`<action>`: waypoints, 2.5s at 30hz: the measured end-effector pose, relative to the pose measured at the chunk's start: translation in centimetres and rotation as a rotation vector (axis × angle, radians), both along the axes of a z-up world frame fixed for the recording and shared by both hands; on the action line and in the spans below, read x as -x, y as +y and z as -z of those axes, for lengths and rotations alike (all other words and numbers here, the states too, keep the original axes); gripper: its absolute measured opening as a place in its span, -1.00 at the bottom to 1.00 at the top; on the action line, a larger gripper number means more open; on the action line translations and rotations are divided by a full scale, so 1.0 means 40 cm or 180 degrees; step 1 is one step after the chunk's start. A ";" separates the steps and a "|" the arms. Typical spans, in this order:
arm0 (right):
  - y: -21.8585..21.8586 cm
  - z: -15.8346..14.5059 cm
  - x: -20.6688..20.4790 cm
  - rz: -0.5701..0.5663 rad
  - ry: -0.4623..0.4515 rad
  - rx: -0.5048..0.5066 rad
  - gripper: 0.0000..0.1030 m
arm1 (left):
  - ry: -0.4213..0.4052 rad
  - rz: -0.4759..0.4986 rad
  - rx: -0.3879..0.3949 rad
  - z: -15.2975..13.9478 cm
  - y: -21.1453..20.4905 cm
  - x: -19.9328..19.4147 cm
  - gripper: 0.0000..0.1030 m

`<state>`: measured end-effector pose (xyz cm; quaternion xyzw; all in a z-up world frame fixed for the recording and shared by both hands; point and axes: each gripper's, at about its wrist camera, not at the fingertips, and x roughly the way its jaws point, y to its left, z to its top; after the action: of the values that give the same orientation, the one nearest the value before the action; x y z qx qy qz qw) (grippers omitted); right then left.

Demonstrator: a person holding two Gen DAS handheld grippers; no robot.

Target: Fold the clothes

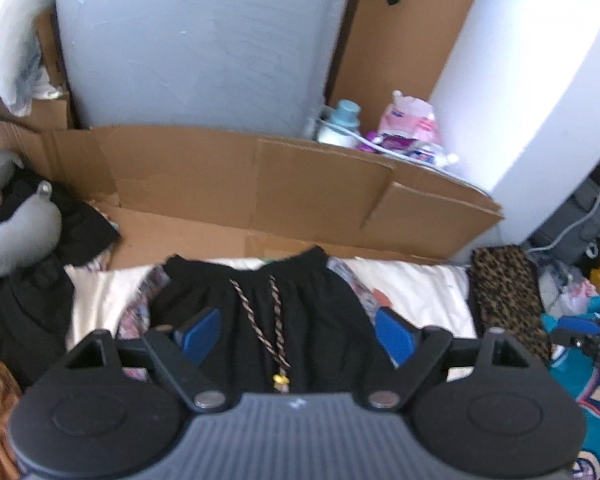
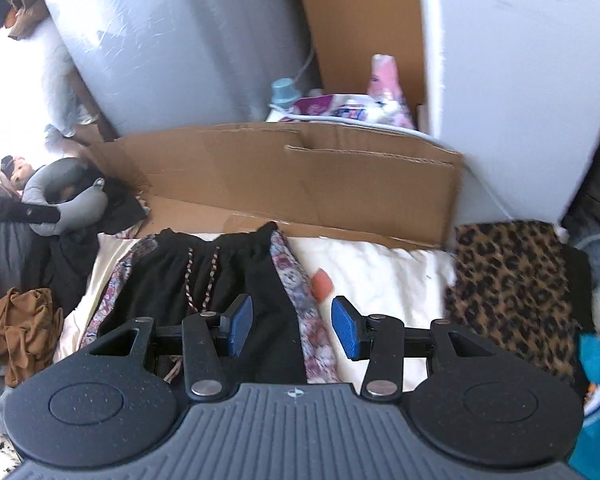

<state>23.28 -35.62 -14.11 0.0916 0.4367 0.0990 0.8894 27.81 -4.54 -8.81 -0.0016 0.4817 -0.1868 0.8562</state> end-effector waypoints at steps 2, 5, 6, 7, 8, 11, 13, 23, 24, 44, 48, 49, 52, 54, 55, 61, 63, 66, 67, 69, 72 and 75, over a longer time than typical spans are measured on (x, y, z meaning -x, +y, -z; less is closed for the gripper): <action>-0.018 -0.002 0.039 0.0051 -0.0016 -0.0007 0.00 | 0.0001 0.0021 -0.0018 0.003 -0.016 0.046 0.68; -0.033 0.002 0.096 0.0056 -0.0031 0.0021 0.02 | -0.0017 0.0063 0.0034 0.003 -0.037 0.109 0.68; -0.034 0.004 0.112 0.0048 -0.0032 0.0037 0.02 | -0.0013 0.0075 0.0066 0.004 -0.043 0.127 0.68; -0.037 0.004 0.130 0.0045 -0.0035 0.0043 0.02 | -0.0001 0.0094 0.0089 0.005 -0.048 0.143 0.68; -0.038 0.003 0.148 0.0046 -0.0043 0.0041 0.02 | 0.0000 0.0122 0.0104 0.004 -0.054 0.159 0.68; -0.037 -0.004 0.195 0.0067 -0.0084 0.0024 0.06 | -0.0041 0.0204 0.0134 0.000 -0.066 0.206 0.68; -0.034 -0.007 0.225 0.0099 -0.0113 -0.0013 0.07 | -0.0067 0.0238 0.0197 -0.004 -0.068 0.238 0.69; -0.007 0.082 0.324 0.0300 -0.0003 -0.0148 0.10 | 0.0142 0.0099 0.0405 0.114 -0.036 0.365 0.72; -0.004 0.097 0.332 0.0302 0.0017 -0.0155 0.10 | 0.0189 0.0124 0.0407 0.134 -0.035 0.374 0.72; -0.073 0.449 0.359 0.0502 0.0725 -0.0142 0.10 | 0.0708 0.0318 0.0315 0.460 -0.019 0.504 0.72; -0.081 0.509 0.363 0.0561 0.0940 -0.0177 0.09 | 0.0884 0.0336 0.0339 0.521 -0.017 0.526 0.72; -0.082 0.525 0.364 0.0562 0.1010 -0.0222 0.09 | 0.0916 0.0341 0.0352 0.532 -0.016 0.530 0.72; -0.063 0.557 0.362 0.0484 0.1123 -0.0202 0.09 | 0.1006 0.0310 0.0353 0.561 -0.018 0.537 0.72; -0.053 0.569 0.358 0.0477 0.1137 -0.0207 0.09 | 0.1048 0.0298 0.0362 0.574 -0.019 0.538 0.72; -0.051 0.574 0.355 0.0500 0.1138 -0.0202 0.09 | 0.1063 0.0295 0.0356 0.580 -0.020 0.538 0.72; -0.066 0.632 0.344 0.0750 0.1174 -0.0357 0.04 | 0.1070 0.0246 0.0373 0.606 -0.021 0.537 0.71; -0.066 0.651 0.341 0.0761 0.1191 -0.0370 0.01 | 0.1042 0.0223 0.0396 0.614 -0.024 0.534 0.66; -0.064 0.672 0.338 0.0748 0.1203 -0.0407 -0.26 | 0.1030 0.0246 0.0418 0.626 -0.036 0.527 0.56; -0.062 0.676 0.337 0.0740 0.1204 -0.0431 -0.42 | 0.1033 0.0269 0.0392 0.631 -0.042 0.525 0.50; -0.057 0.679 0.335 0.0706 0.1210 -0.0489 -0.65 | 0.1060 0.0307 0.0318 0.643 -0.054 0.522 0.33; -0.052 0.678 0.339 0.0692 0.1209 -0.0542 -0.93 | 0.1185 0.0285 0.0335 0.660 -0.057 0.521 -0.13; -0.054 0.664 0.346 0.0732 0.1171 -0.0644 -0.96 | 0.1204 0.0268 0.0342 0.665 -0.051 0.523 -0.78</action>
<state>9.43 -37.76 -40.66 0.2458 0.5660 0.0219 0.7866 6.87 -6.57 -35.42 -0.0621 0.6230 -0.2442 0.7406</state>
